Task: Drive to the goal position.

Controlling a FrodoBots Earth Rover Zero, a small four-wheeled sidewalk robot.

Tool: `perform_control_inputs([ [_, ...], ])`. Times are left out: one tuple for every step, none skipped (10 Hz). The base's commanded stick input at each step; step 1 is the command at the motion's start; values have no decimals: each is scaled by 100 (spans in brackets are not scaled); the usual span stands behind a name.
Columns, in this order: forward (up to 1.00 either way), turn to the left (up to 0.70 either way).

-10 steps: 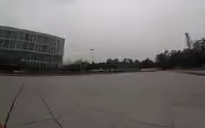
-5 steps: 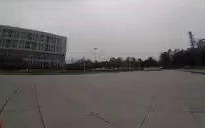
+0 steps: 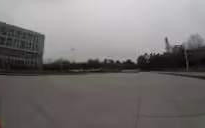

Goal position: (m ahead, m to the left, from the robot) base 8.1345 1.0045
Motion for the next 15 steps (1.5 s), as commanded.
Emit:
perform_control_inputs([
  [70, -36],
  [70, -9],
  [70, -1],
  [70, -1],
  [70, -1],
  [70, -1],
  [70, -1],
  [70, -1],
  [70, -1],
  [70, -1],
  [70, -1],
  [70, -1],
  [70, -1],
  [70, -1],
  [70, -1],
])
